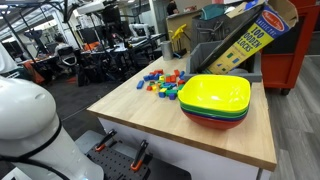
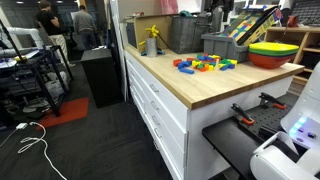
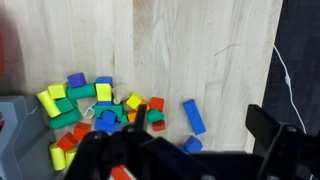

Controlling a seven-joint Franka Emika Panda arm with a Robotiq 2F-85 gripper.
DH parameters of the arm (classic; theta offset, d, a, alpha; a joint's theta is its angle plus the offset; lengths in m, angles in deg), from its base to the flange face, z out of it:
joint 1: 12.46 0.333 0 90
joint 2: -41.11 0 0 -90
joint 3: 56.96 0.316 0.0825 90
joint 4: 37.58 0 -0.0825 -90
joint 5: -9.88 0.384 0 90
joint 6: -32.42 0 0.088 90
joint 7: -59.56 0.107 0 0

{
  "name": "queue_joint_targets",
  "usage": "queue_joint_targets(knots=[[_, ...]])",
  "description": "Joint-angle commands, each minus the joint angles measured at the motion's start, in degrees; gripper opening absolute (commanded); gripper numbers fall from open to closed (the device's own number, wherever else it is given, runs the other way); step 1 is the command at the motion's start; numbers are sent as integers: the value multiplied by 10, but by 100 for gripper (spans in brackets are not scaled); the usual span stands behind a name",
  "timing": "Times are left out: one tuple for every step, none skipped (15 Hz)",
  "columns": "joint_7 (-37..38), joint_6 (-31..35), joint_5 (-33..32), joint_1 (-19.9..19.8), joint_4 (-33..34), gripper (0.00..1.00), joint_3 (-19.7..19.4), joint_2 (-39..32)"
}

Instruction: Move one of the blue blocks closer to the grey bin

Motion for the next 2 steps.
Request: queue_joint_targets(knots=[[-1, -2, 1, -4, 1, 100, 4, 1], [-1, -2, 1, -4, 1, 100, 4, 1]])
